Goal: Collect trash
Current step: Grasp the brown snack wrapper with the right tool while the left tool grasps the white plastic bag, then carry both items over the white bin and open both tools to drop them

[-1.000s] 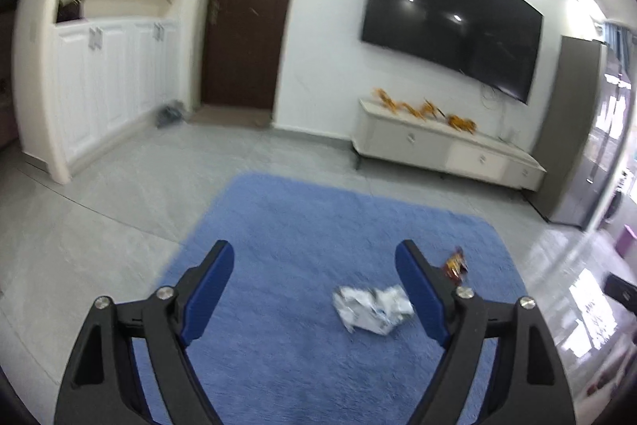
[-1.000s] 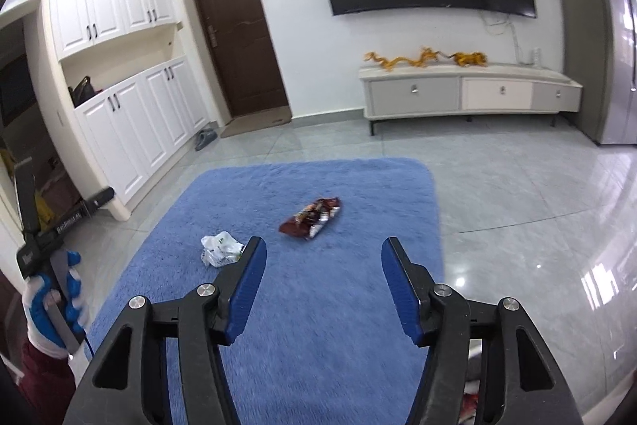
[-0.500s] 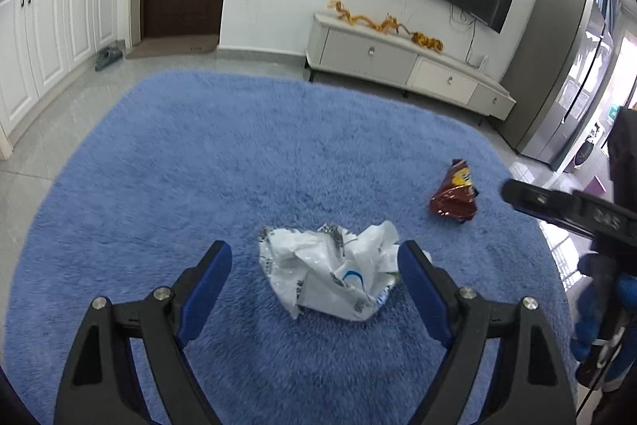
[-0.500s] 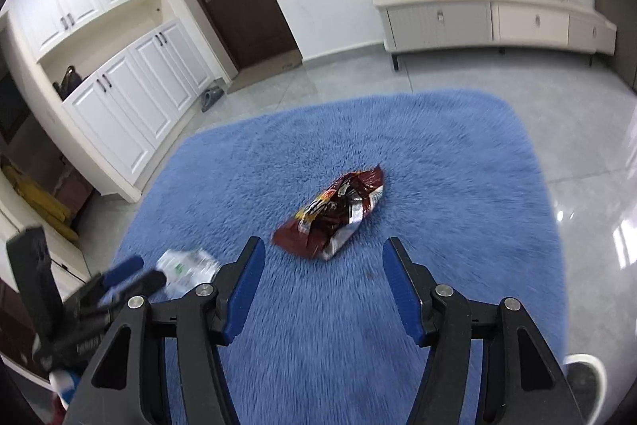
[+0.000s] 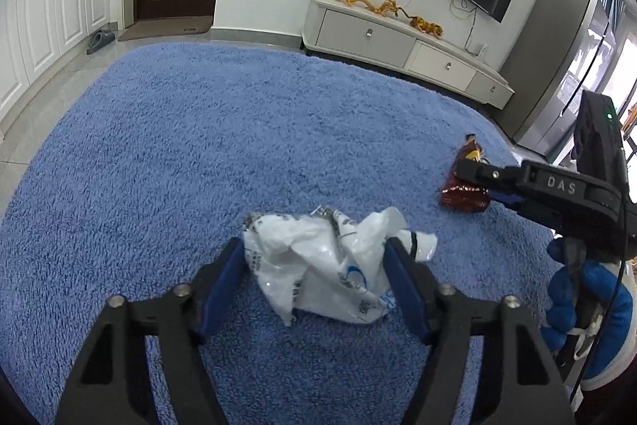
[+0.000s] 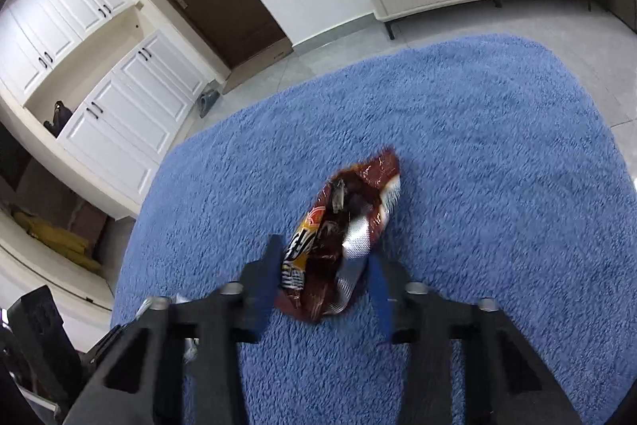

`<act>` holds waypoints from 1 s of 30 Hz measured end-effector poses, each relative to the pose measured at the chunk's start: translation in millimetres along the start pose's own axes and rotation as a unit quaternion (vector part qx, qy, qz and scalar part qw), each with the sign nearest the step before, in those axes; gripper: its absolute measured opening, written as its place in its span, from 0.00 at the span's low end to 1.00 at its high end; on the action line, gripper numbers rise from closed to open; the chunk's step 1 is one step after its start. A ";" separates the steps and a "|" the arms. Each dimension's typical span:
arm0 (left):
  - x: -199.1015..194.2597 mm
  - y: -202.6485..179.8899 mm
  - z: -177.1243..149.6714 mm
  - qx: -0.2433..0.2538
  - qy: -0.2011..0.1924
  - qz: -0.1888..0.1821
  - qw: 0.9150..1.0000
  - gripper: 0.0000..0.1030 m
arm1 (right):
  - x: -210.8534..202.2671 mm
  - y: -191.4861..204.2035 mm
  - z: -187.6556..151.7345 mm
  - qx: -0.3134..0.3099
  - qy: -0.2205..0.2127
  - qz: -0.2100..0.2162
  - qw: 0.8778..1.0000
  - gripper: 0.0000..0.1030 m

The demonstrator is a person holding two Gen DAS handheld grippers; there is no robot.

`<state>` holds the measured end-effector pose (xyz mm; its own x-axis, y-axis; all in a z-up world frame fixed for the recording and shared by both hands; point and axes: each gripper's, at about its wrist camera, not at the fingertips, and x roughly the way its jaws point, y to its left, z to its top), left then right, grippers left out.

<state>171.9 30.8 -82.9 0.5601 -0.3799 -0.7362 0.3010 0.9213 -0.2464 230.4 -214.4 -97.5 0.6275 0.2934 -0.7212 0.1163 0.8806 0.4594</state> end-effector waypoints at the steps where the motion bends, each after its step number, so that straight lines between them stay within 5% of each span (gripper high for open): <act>1: -1.9 -0.9 -1.5 0.002 -0.001 0.000 1.000 0.58 | -2.1 1.5 -2.9 -0.005 -0.001 0.000 1.000 0.30; 3: -6.8 -2.2 -6.3 0.003 -0.004 -0.002 1.000 0.47 | -8.9 4.5 -9.3 -0.015 -0.003 -0.001 1.000 0.25; 9: -34.7 -14.1 -24.2 0.012 -0.017 -0.010 1.000 0.42 | -45.6 17.1 -32.0 -0.045 -0.015 0.005 0.999 0.21; 18: -113.4 -55.6 -51.0 0.072 -0.076 0.019 0.994 0.42 | -143.8 32.5 -90.0 -0.101 -0.053 -0.002 0.993 0.21; 30: -181.5 -135.5 -94.0 0.151 -0.127 0.039 0.980 0.42 | -261.8 -10.1 -165.6 -0.084 -0.105 -0.067 0.989 0.21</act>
<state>-43.0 -17.3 24.8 0.7529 -0.3526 -0.5558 0.4426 0.8962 0.0311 -62.5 -238.4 0.8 0.7632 0.1016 -0.6382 0.0909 0.9609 0.2616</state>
